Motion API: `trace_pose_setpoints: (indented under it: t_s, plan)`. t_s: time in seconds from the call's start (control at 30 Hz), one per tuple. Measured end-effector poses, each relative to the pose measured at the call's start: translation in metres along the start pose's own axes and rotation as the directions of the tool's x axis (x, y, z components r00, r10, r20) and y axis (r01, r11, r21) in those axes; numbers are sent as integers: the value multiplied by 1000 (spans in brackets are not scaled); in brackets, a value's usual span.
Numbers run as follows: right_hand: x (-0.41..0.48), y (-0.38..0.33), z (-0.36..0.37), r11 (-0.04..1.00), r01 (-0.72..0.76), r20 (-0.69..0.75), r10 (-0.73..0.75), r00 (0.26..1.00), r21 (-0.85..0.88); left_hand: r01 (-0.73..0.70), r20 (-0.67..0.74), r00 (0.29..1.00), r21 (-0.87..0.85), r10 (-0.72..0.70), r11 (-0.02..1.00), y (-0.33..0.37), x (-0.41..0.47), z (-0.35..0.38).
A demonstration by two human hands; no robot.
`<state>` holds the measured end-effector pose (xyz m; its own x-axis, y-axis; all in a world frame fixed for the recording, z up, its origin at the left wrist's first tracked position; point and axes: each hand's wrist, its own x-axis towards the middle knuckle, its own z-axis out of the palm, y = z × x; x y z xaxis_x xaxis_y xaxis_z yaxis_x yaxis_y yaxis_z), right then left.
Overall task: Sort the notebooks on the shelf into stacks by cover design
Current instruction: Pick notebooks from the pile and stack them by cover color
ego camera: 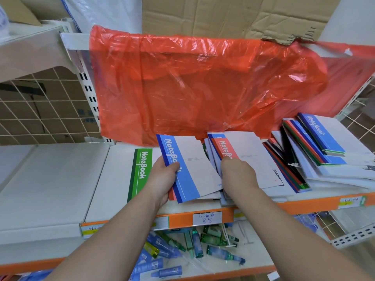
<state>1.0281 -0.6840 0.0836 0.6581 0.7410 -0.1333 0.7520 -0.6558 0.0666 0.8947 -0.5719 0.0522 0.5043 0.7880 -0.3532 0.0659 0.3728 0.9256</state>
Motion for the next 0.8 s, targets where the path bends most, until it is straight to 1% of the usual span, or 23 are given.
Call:
trace_pose_setpoints:
  t_s: [0.1,0.17,0.3,0.4,0.63,0.73,0.8]
  plan:
    - [-3,-5,-1,1000,22,-59,-22,998,5,2,4,1000,6,-2,1000,-1,0,1]
    - [-5,-9,3,1000,22,-65,-24,998,-19,2,11,1000,8,-2,1000,-2,0,2]
    - [-4,-4,9,997,-38,33,41,999,-67,2,25,1000,20,-3,1000,-2,1,2]
    - [-1,-2,5,996,-20,91,28,995,-88,7,21,1000,21,-7,1000,-3,1,1]
    - [1,1,-7,999,-18,125,23,992,-44,18,16,1000,19,-19,1000,-4,1,0]
    - [-6,-6,-14,999,27,62,-26,998,-21,19,18,1000,18,-19,1000,-6,2,2]
    - [-11,-19,-18,995,103,1,-103,995,0,11,23,1000,-13,-11,1000,-6,2,3]
